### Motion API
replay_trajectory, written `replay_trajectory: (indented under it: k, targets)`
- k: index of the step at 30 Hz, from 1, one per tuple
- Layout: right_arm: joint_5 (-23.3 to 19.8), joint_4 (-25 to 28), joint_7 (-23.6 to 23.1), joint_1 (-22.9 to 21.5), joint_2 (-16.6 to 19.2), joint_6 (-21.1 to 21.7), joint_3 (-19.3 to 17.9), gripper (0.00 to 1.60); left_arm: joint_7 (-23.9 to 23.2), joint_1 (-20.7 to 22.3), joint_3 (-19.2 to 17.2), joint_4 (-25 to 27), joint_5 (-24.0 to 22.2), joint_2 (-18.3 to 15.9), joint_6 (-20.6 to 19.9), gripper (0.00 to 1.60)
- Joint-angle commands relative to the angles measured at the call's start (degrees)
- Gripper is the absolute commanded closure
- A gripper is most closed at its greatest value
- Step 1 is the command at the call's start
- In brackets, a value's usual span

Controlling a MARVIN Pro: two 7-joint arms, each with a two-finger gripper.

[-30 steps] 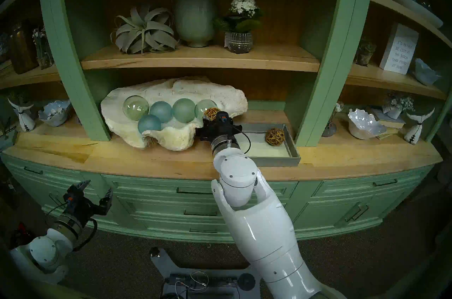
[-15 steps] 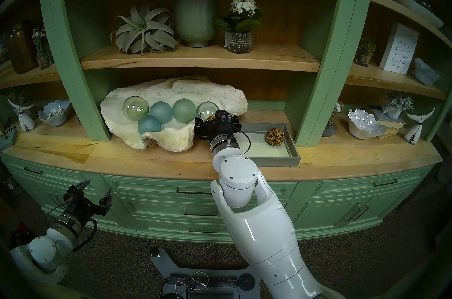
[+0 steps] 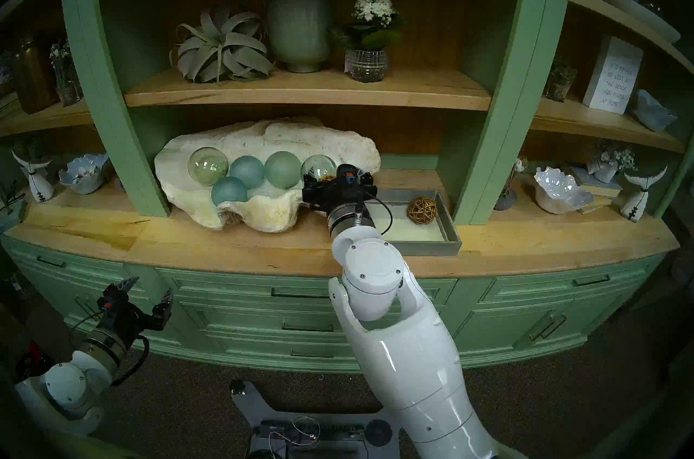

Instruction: Put wooden balls into bowl

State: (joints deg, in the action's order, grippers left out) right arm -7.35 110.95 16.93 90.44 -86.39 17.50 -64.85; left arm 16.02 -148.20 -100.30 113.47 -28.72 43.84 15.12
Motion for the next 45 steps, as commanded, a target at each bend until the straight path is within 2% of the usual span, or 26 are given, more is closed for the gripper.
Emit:
replay_trajectory:
  k: [1,11,27,37,45]
  targets:
    - [0.6,3.4,1.0,-0.5,0.9,-1.3,-2.4,0.00,-0.1,0.1,-0.7,0.9,0.1,0.0,0.9,0.00]
    - [0.1,3.8,2.1,1.8,3.4,-1.8,-7.1,0.00,0.0,0.1,-0.7,0.9,0.1,0.0,1.0,0.00]
    - [0.4,3.6,4.1,5.4,5.1,-2.8,-11.6,0.00,0.0,0.1,-0.7,0.9,0.1,-0.1,1.0,0.00]
    - [0.0,0.6,4.6,5.3,5.9,-3.3,-14.4,0.00,0.0,0.1,-0.7,0.9,0.1,-0.1,1.0,0.00]
    - [-0.3,-1.9,4.5,4.0,5.7,-3.6,-15.2,0.00,0.0,0.1,-0.7,0.9,0.1,-0.1,1.0,0.00]
